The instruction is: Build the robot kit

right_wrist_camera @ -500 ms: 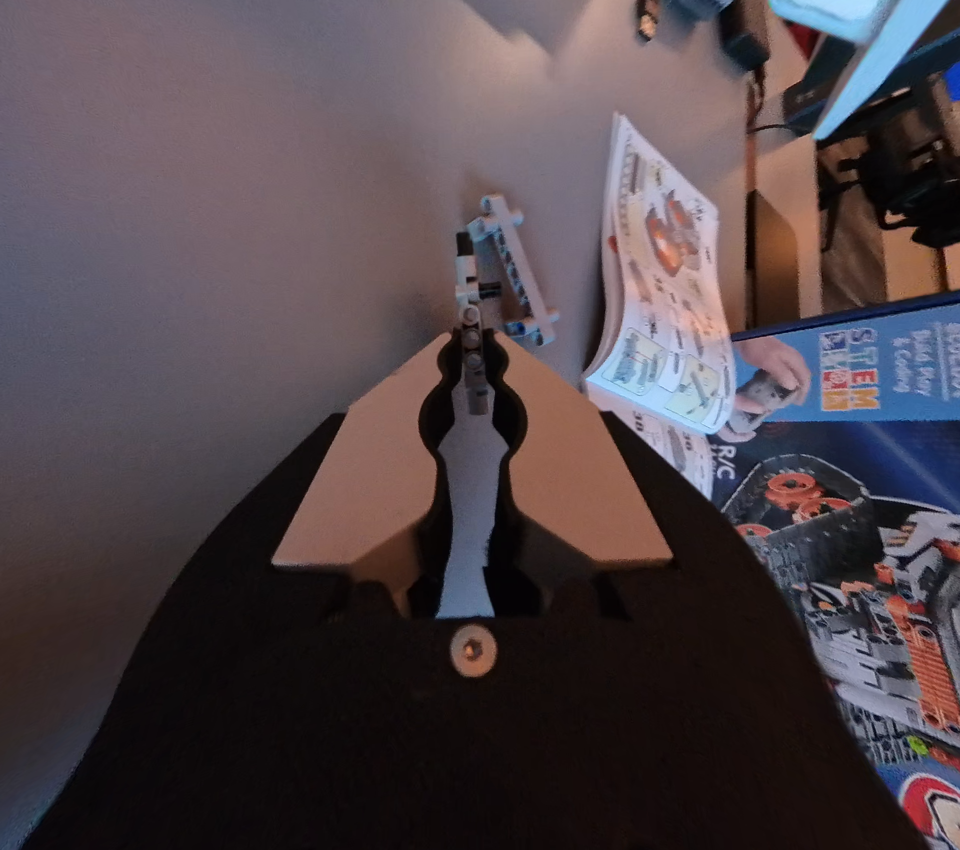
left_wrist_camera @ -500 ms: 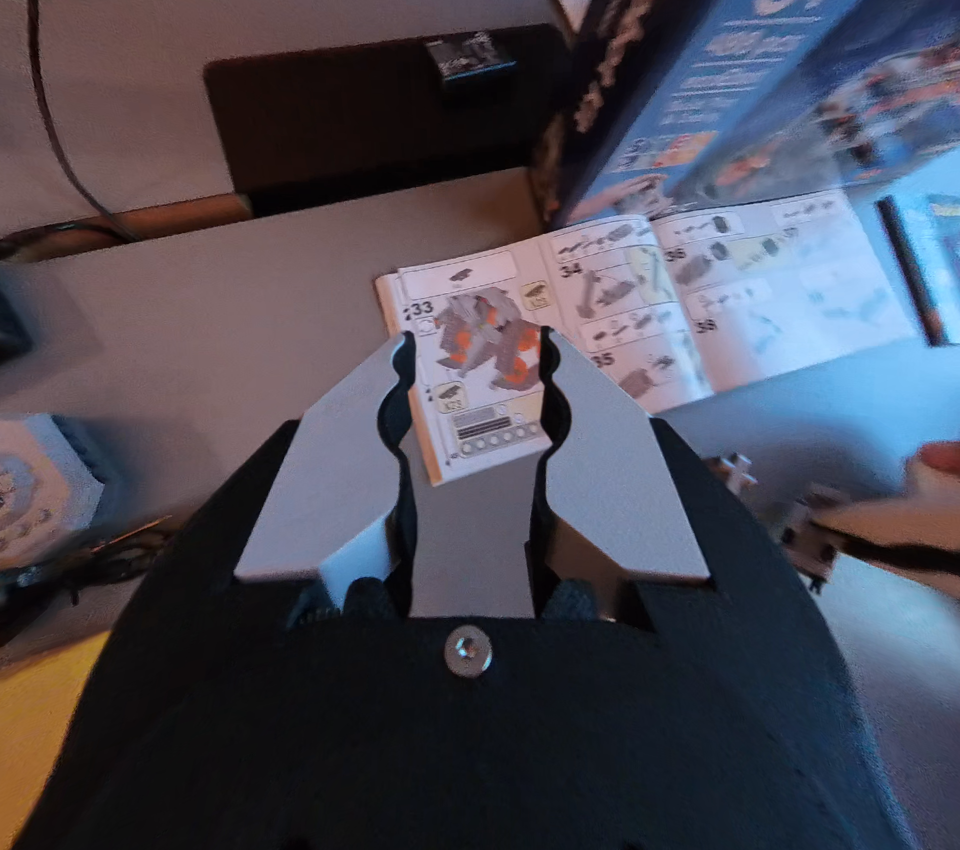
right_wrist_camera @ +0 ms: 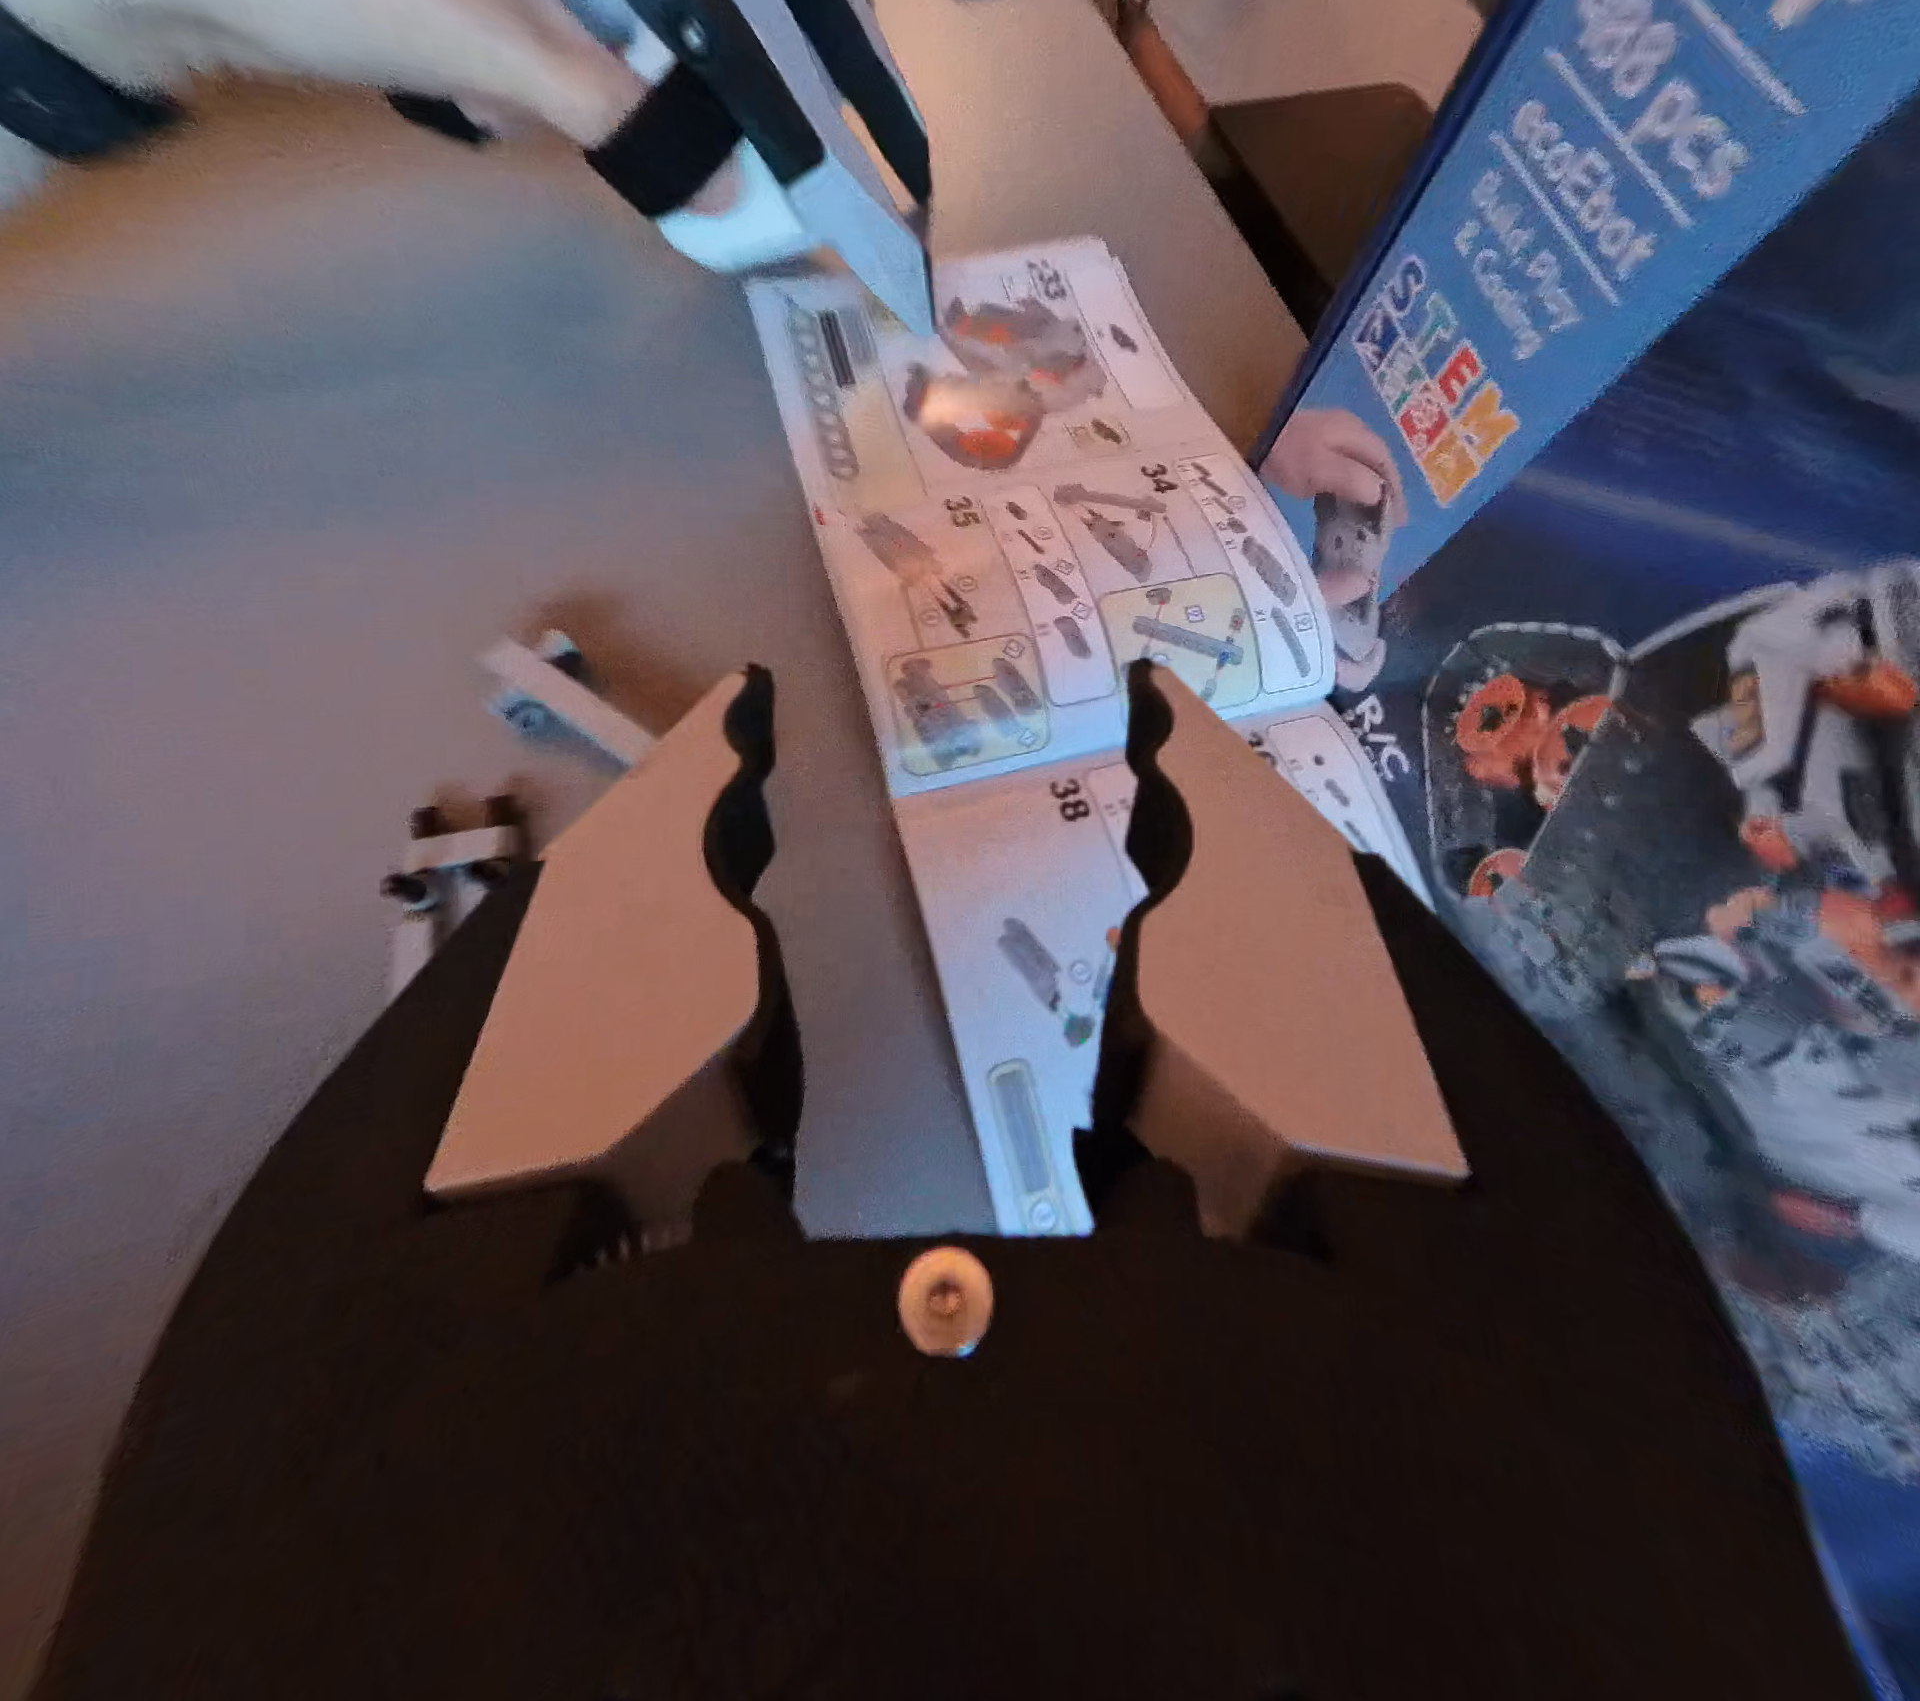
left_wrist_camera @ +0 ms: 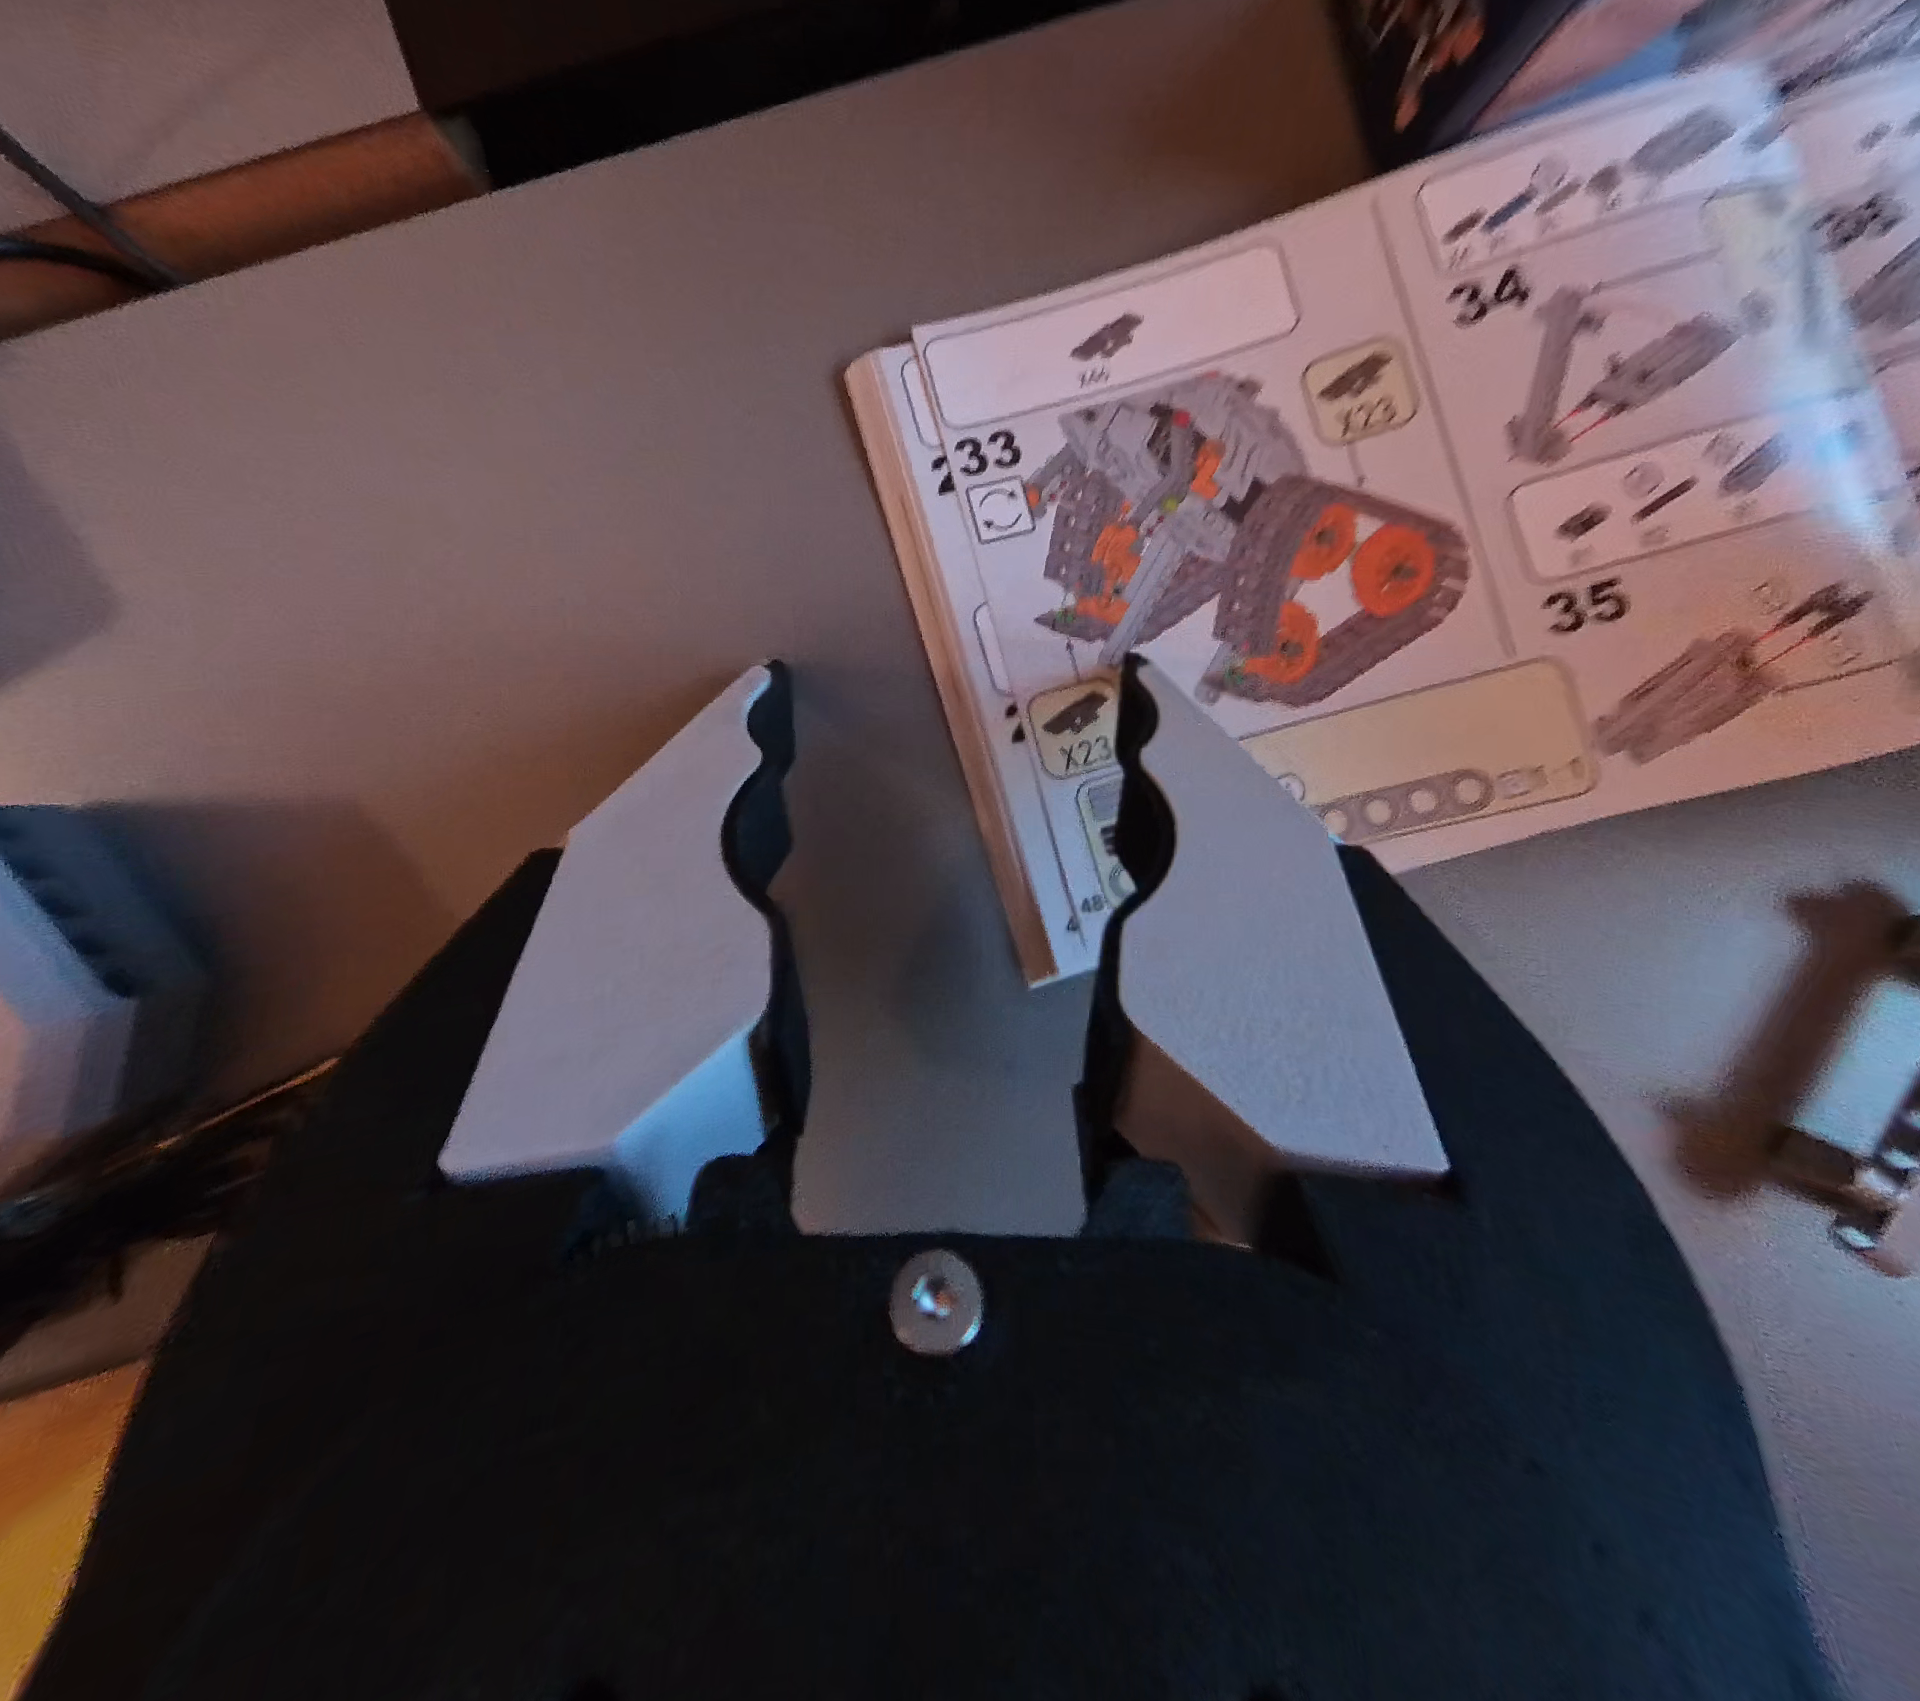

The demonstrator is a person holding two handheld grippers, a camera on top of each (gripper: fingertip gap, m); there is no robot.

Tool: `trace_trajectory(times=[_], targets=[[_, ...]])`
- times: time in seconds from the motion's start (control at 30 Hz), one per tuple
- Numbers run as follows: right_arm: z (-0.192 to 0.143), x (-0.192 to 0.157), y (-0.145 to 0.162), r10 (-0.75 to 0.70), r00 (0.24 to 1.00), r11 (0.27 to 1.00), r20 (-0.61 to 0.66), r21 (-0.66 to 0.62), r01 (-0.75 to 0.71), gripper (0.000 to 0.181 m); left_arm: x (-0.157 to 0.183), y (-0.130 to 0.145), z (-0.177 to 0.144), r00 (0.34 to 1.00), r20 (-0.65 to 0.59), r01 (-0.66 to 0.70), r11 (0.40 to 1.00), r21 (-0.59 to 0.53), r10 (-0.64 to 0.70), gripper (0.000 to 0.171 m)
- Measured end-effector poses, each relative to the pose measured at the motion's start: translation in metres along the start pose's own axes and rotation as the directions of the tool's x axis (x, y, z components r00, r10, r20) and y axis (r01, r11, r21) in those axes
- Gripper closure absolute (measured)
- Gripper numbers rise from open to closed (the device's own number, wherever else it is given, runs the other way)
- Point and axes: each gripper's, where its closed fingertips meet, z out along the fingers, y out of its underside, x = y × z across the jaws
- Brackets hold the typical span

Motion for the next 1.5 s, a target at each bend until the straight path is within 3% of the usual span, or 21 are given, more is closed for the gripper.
trace_trajectory(times=[0.13,0.27,0.43,0.5,0.57,0.63,0.7,0.77,0.87,0.9,1.0,1.07,1.3,1.43,1.5], targets=[[0.019,0.003,0.002,-0.257,0.943,0.96,-0.212,-0.172,0.222,0.117,0.0,0.0,0.0,1.0,0.011,0.002,1.0,0.014,-0.002,0.12],[0.034,-0.003,0.021,-0.418,0.886,0.865,-0.199,-0.384,0.322,0.117,0.0,0.0,0.0,1.0,0.012,0.008,1.0,0.011,-0.008,0.121],[0.045,0.004,0.018,-0.533,0.798,0.808,-0.281,-0.449,0.381,0.137,0.001,0.001,0.0,1.0,0.008,0.007,1.0,0.004,-0.007,0.122],[0.051,-0.002,0.022,-0.581,0.776,0.772,-0.248,-0.469,0.429,0.163,0.002,0.001,-0.001,1.0,-0.013,0.013,1.0,0.003,-0.012,0.121],[0.048,-0.002,0.012,-0.65,0.691,0.744,-0.317,-0.45,0.494,0.173,0.012,0.001,-0.006,0.988,-0.116,0.1,0.995,-0.013,-0.101,0.125],[0.037,-0.001,0.002,-0.628,0.663,0.776,-0.407,-0.39,0.495,0.176,0.026,-0.012,-0.021,0.899,-0.331,0.291,0.956,-0.036,-0.286,0.123],[0.021,0.001,-0.008,-0.551,0.669,0.834,-0.499,-0.299,0.463,0.178,0.027,-0.033,-0.043,0.722,-0.53,0.507,0.862,-0.032,-0.444,0.117],[0.006,0.003,-0.012,-0.483,0.674,0.871,-0.559,-0.229,0.435,0.18,0.023,-0.036,-0.053,0.592,-0.623,0.605,0.793,-0.077,-0.512,0.109],[-0.011,0.005,-0.014,-0.373,0.707,0.918,-0.601,-0.127,0.376,0.18,0.032,-0.004,-0.042,0.527,-0.603,0.57,0.775,-0.272,-0.599,0.093],[-0.015,0.006,-0.015,-0.342,0.717,0.928,-0.608,-0.099,0.358,0.18,0.04,0.0,-0.042,0.518,-0.62,0.539,0.787,-0.299,-0.59,0.096],[-0.028,0.012,-0.018,-0.285,0.721,0.943,-0.632,-0.047,0.331,0.18,0.067,-0.003,-0.054,0.374,-0.704,0.507,0.769,-0.389,-0.603,0.093],[-0.035,0.014,-0.021,-0.234,0.736,0.952,-0.635,0.004,0.306,0.18,0.077,0.003,-0.054,0.346,-0.701,0.473,0.761,-0.444,-0.624,0.091],[-0.058,0.025,-0.029,-0.106,0.75,0.959,-0.653,0.134,0.251,0.18,0.09,-0.005,-0.066,0.206,-0.755,0.477,0.737,-0.478,-0.623,0.094],[-0.069,0.03,-0.034,-0.034,0.758,0.956,-0.651,0.199,0.214,0.18,0.088,-0.006,-0.066,0.143,-0.759,0.554,0.687,-0.471,-0.636,0.096],[-0.071,0.032,-0.038,-0.007,0.764,0.954,-0.645,0.225,0.199,0.18,0.101,-0.002,-0.072,0.093,-0.769,0.508,0.695,-0.51,-0.633,0.097]])
